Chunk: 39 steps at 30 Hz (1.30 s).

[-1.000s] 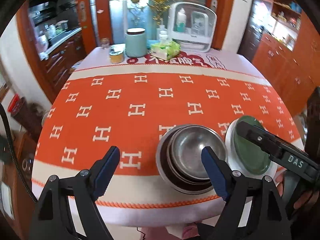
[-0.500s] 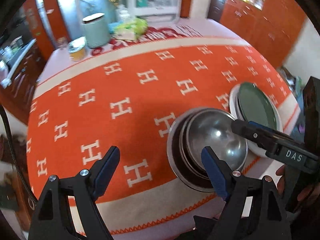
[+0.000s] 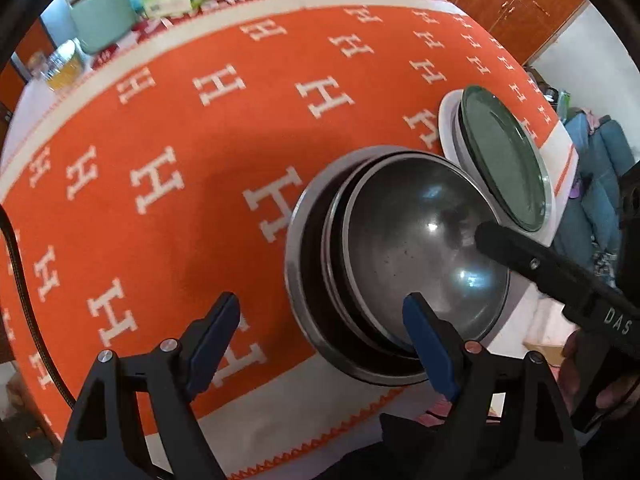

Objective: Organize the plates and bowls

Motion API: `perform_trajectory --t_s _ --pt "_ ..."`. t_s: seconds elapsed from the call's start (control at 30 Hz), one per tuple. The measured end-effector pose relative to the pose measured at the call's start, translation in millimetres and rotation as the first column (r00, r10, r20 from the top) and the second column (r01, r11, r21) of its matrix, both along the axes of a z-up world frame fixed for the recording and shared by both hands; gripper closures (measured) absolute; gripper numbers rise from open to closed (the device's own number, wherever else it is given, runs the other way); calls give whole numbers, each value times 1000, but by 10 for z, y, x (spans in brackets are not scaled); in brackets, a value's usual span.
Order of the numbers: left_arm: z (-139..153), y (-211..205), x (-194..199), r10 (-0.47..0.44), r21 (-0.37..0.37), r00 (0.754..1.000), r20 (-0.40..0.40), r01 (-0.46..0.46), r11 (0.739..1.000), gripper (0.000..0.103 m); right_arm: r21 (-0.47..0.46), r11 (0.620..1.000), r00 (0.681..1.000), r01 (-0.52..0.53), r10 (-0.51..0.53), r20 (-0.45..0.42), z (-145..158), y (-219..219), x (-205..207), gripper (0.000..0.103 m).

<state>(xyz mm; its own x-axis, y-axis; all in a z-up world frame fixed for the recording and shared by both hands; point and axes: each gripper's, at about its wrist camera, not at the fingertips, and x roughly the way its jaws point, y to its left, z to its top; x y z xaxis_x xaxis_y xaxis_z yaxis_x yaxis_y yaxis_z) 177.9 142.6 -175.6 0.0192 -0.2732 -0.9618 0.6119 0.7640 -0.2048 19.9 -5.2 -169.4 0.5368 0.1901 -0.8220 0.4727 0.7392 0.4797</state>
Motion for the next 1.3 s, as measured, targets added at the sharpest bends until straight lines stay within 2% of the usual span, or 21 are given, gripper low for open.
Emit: perform_trajectory --t_s 0.23,0.27,0.37,0.5,0.67,0.73,1.0,1.17,1.3 --pt "-201 -21 72 -14 -15 993 -120 13 1000 21 62 998 998 -23 27 -58 -154 81 98 27" --pt "-227 -11 84 -10 -15 991 -136 8 1000 26 67 997 997 -25 29 -66 -168 88 108 28" --pt "-326 34 136 11 -32 981 -194 -18 999 29 75 997 996 -30 37 -87 -192 118 138 29" --pt "-385 105 179 35 -71 967 -251 -54 996 40 86 995 993 -43 52 -105 -217 149 149 42" --pt "-437 156 188 51 -112 952 -301 -88 990 59 96 995 991 -40 51 -121 -232 152 145 57" --pt "-429 170 173 47 -127 951 -307 -90 988 64 97 995 991 -36 48 -126 -226 150 139 58" --pt "-393 245 132 75 -139 949 -307 -123 983 65 81 995 987 -65 76 -141 -183 165 134 61" --pt "-271 321 96 79 -157 957 -278 -126 980 65 55 995 989 -83 89 -116 -83 165 135 61" --pt "-106 348 88 90 -183 970 -224 -133 974 65 28 994 992 -103 105 -68 59 155 133 61"
